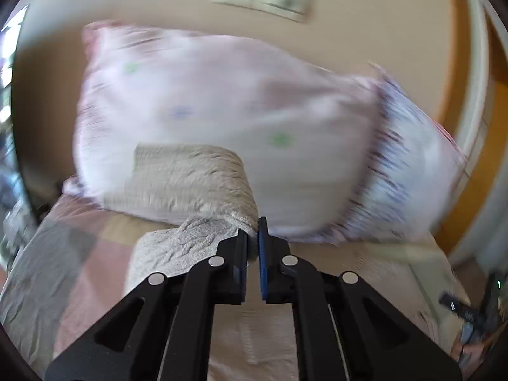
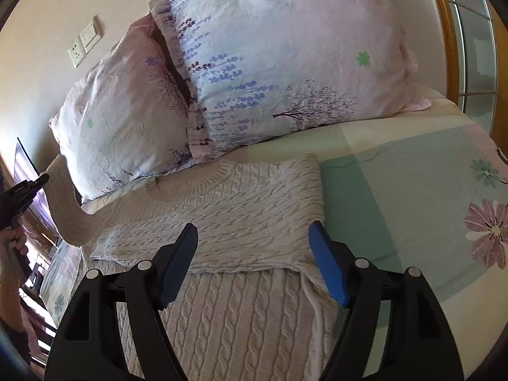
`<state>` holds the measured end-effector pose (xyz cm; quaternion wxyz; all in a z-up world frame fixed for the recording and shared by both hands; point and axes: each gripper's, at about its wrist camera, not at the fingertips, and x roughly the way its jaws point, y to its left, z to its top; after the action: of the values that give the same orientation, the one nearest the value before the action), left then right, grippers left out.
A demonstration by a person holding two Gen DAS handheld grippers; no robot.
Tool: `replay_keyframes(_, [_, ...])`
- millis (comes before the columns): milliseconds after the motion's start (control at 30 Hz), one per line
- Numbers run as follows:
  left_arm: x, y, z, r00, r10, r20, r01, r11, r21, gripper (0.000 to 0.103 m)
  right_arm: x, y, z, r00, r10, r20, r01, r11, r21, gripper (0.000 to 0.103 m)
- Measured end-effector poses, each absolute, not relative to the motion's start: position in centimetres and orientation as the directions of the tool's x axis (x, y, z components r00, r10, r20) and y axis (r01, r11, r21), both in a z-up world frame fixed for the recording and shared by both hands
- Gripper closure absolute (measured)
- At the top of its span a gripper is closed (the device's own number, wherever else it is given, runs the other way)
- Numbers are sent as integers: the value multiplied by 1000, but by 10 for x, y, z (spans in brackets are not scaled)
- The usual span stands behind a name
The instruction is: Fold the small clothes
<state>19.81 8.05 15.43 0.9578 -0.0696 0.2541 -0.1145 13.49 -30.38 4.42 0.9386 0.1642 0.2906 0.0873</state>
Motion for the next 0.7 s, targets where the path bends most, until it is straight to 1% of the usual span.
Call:
replay_keyframes(33, [193, 39, 148, 807, -329, -491, 287, 944, -161, 89, 133, -308, 43, 814, 254, -523, -57, 930, 362, 29])
replay_keyframes(67, [189, -5, 135, 746, -413, -522, 399, 905, -147, 66, 132, -310, 41, 811, 255, -527, -53, 929, 366, 29])
replay_keyframes(100, [187, -42, 119, 689, -454, -565, 469, 873, -130, 40, 130, -312, 39, 804, 258, -535, -49, 927, 372, 29])
replay_keyframes(167, [186, -88, 87, 623, -429, -654, 525, 849, -57, 39, 125, -314, 35, 794, 261, -549, -39, 923, 382, 30])
replay_keyframes(233, [179, -89, 72, 597, -392, -700, 525, 850, -29, 39, 111, -319, 34, 784, 276, -556, -40, 916, 398, 30])
replay_keyframes(333, [159, -35, 70, 606, -376, -701, 443, 892, -96, 35, 84, -328, 32, 778, 253, -575, -20, 925, 380, 30])
replay_keyframes(367, [150, -10, 71, 621, -357, -698, 392, 912, -118, 31, 76, -333, 29, 769, 255, -586, -11, 922, 387, 30])
replay_keyframes(500, [111, 80, 54, 623, -268, -735, 184, 963, -196, 30, 50, -349, 1, 699, 338, -630, 27, 868, 496, 31])
replay_keyframes(533, [98, 96, 46, 610, -270, -745, 144, 962, -231, 32, 45, -350, -5, 685, 359, -633, 32, 854, 519, 33])
replay_keyframes(567, [87, 113, 36, 590, -288, -754, 106, 954, -282, 34, 39, -350, -13, 670, 386, -634, 32, 838, 544, 38])
replay_keyframes(600, [75, 126, 27, 576, -307, -758, 75, 943, -325, 39, 33, -349, -21, 653, 418, -631, 26, 821, 571, 39])
replay_keyframes(633, [67, 131, 20, 567, -319, -759, 57, 935, -350, 42, 25, -347, -21, 667, 416, -618, 16, 821, 570, 40])
replay_keyframes(667, [57, 137, 12, 559, -337, -757, 42, 924, -380, 50, 20, -345, -23, 660, 425, -620, 9, 820, 572, 47])
replay_keyframes(700, [44, 139, 9, 577, -344, -741, 41, 918, -395, 54, 14, -343, -25, 652, 446, -614, -2, 810, 586, 54])
